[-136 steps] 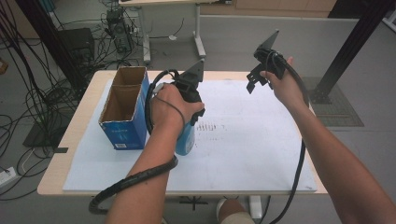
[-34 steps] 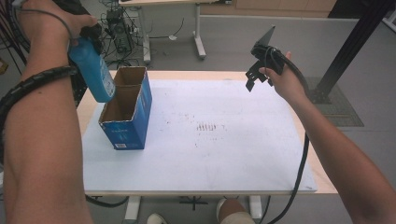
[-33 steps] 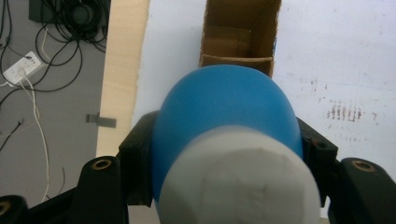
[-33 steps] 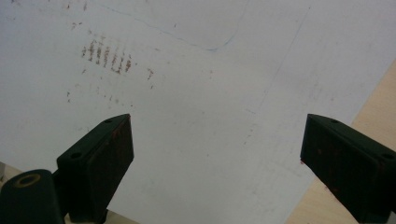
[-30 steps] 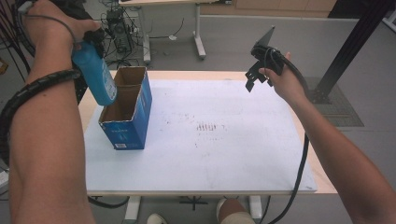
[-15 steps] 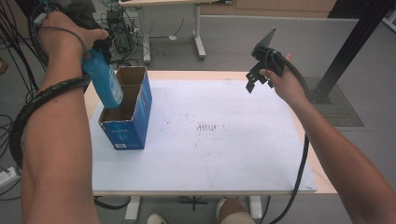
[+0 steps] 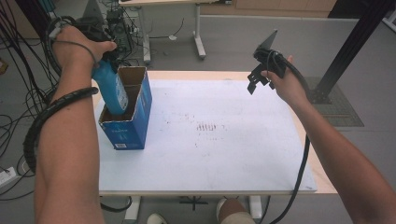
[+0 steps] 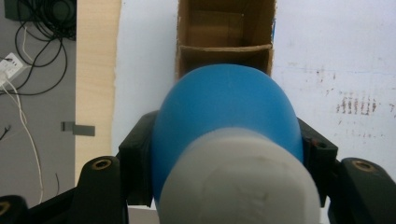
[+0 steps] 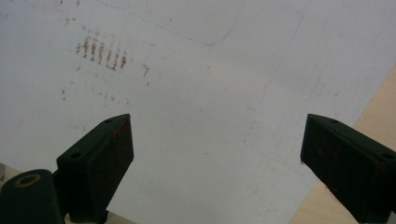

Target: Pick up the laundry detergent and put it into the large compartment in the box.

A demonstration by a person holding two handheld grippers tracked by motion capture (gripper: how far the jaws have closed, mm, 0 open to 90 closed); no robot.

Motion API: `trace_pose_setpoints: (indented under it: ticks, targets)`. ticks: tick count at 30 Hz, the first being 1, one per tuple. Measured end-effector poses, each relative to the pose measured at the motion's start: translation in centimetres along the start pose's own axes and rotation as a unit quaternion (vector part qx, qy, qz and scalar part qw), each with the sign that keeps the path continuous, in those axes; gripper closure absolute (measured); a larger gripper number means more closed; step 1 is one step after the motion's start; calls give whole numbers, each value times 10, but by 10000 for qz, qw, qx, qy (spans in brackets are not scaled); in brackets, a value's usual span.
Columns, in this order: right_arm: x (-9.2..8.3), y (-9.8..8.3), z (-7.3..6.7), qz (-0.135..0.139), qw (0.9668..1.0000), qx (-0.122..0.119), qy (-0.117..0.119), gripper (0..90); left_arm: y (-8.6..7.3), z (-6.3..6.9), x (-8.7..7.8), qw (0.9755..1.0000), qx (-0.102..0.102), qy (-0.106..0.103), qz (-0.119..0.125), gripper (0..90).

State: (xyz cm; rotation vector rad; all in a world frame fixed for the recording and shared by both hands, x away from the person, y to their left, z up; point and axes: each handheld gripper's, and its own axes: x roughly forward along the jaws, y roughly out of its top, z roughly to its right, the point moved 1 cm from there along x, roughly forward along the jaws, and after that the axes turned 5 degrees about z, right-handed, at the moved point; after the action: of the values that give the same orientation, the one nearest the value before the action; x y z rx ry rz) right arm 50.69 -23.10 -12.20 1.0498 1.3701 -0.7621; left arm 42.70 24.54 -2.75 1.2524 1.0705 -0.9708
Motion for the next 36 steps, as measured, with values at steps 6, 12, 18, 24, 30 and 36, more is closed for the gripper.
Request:
trace_pose_setpoints:
  ticks: [6, 12, 18, 24, 30, 36]
  targets:
    - [2, 0, 1, -19, 10000, 14, 1, 94, -1, 1, 18, 10000, 43, -6, -70, 378]
    - [5, 0, 2, -26, 10000, -2, -11, 94, -1, 1, 29, 9999, 96, -2, -124, 378]
    - [8, 2, 1, -59, 10000, -14, -8, 94, -3, 2, 41, 9997, 164, -6, -167, 378]
    - [11, 2, 0, -74, 10000, -8, 4, 94, -4, 6, 55, 9994, 243, 6, -255, 378]
    - [12, 2, 1, -87, 10000, 0, 4, 94, -4, 8, 65, 9992, 257, -1, -314, 378]
    - [15, 2, 2, -96, 10000, 0, 15, 94, -5, 9, 75, 9990, 275, -1, -355, 378]
